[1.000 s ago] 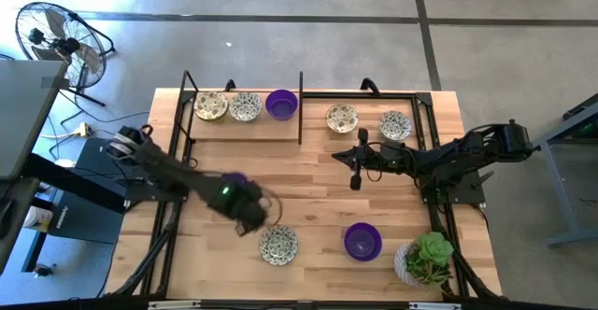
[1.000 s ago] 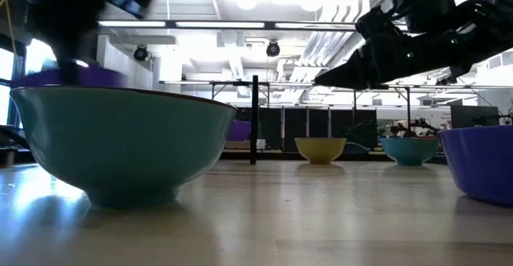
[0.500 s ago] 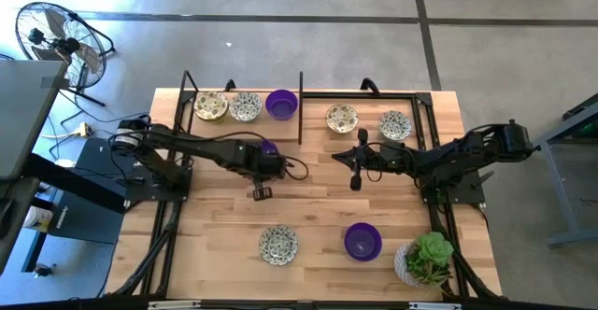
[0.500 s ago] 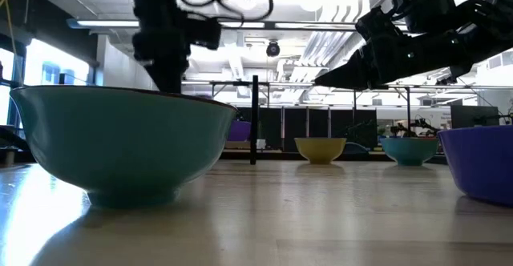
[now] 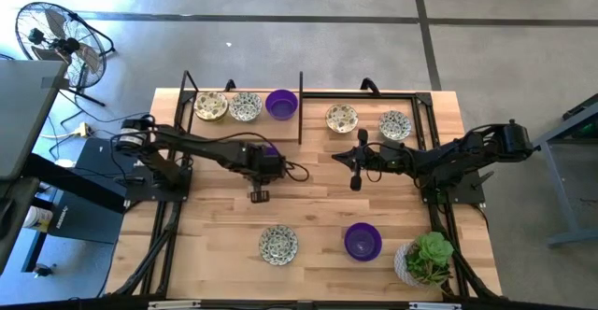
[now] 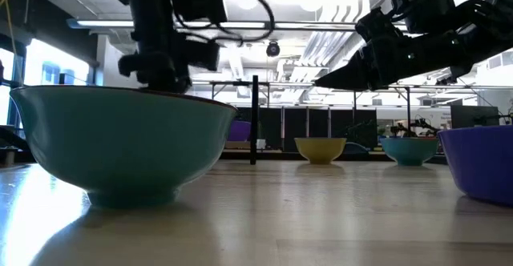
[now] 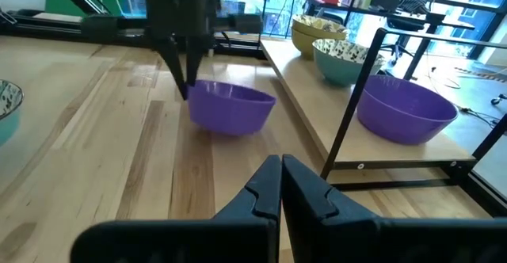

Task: Pick & Place Mini bowls
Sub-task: Stack the left violet bowl on top of the other violet bowl on the shelf

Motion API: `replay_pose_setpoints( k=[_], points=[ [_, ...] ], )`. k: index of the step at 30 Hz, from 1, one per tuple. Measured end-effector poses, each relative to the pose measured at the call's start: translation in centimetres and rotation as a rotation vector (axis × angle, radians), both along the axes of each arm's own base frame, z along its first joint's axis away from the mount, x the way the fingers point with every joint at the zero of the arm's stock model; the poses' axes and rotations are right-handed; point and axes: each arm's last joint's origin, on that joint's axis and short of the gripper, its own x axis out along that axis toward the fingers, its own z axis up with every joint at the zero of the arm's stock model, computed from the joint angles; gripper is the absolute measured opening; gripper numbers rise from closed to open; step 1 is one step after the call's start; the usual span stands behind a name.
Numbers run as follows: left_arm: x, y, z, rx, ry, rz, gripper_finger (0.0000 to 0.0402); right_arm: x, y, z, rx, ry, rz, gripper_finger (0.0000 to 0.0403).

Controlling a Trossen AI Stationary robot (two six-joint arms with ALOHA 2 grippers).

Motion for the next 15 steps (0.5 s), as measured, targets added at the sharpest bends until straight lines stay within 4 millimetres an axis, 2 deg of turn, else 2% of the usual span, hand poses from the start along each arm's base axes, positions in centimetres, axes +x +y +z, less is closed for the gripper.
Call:
replay_pose_setpoints(
  k=[6, 11, 15],
  points=[
    [0.1, 0.2, -1.0, 0.018, 0.045, 0.011, 0.0016, 0.0, 0.0, -0.1, 0.001, 0.008, -0.001, 0.0000],
    [0.1, 0.2, -0.7, 0.015, 0.049, 0.011, 0.0072, 0.0, 0.0, -0.1, 0.000, 0.015, -0.008, 0.0000],
    [0.2, 0.2, 0.7, 0.016, 0.079, 0.029, 0.0122, 0.0, 0.0, -0.1, -0.005, 0.015, -0.012, 0.0000]
  ],
)
